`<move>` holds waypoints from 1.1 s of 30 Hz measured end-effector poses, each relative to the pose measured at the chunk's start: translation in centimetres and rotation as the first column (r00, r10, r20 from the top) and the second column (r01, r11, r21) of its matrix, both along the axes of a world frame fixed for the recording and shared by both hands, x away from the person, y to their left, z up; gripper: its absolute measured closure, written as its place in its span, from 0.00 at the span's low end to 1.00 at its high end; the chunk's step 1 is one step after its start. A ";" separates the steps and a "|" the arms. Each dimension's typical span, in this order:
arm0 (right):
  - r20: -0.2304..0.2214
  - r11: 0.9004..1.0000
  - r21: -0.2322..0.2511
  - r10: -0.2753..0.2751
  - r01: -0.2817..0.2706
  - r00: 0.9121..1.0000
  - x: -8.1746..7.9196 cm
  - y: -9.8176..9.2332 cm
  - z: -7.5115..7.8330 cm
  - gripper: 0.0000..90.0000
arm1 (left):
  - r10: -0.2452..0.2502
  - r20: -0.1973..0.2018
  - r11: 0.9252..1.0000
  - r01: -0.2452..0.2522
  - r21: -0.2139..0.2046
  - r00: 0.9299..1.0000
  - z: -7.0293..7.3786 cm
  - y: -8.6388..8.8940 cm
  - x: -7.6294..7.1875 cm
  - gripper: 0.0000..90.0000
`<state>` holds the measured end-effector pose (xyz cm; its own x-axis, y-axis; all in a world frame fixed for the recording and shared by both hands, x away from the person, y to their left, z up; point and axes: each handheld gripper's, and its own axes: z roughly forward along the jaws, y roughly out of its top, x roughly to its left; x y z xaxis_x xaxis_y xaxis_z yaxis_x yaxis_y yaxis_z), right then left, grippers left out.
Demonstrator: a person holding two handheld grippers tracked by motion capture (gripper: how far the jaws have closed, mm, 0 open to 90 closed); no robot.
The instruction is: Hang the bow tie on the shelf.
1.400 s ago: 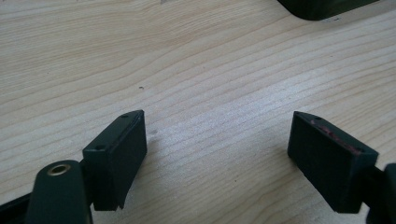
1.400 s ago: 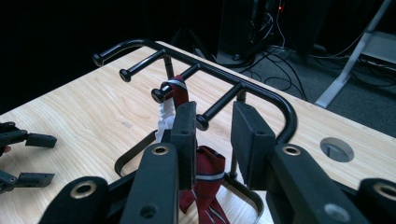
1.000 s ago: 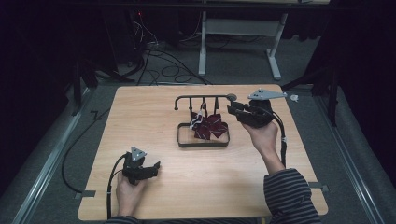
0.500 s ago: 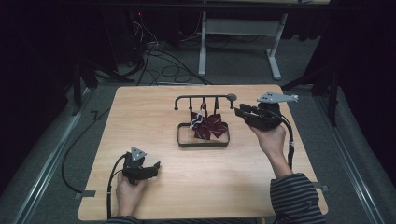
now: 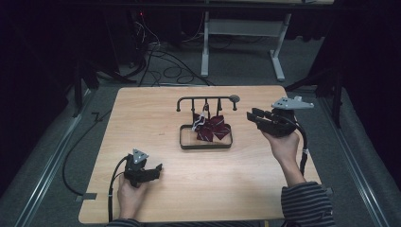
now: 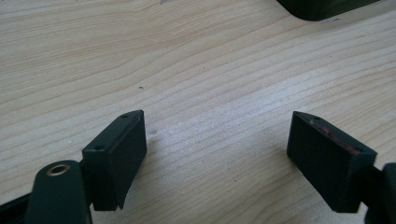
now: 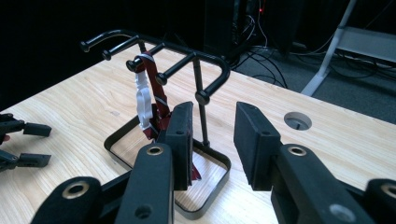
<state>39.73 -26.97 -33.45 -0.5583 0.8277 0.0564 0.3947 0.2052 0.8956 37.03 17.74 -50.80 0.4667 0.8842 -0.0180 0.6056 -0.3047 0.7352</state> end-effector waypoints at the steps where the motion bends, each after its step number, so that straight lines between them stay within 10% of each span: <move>1: 0.000 1.000 0.000 -0.002 0.002 1.000 -0.1 -0.1 0.0 0.77 | 0.000 0.000 1.000 0.000 0.000 1.000 0.0 0.0 0.0 0.23; 33: 0.007 0.992 0.072 -0.100 0.100 0.995 -3.1 -4.8 -1.8 0.78 | 0.000 -0.001 1.000 0.000 0.002 1.000 0.0 0.0 0.0 0.23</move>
<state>36.63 -31.72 -35.21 -0.4739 0.8735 0.1117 0.4004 0.1008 0.9108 37.02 17.73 -50.79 0.4665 0.8843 -0.0166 0.6063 -0.3061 0.7339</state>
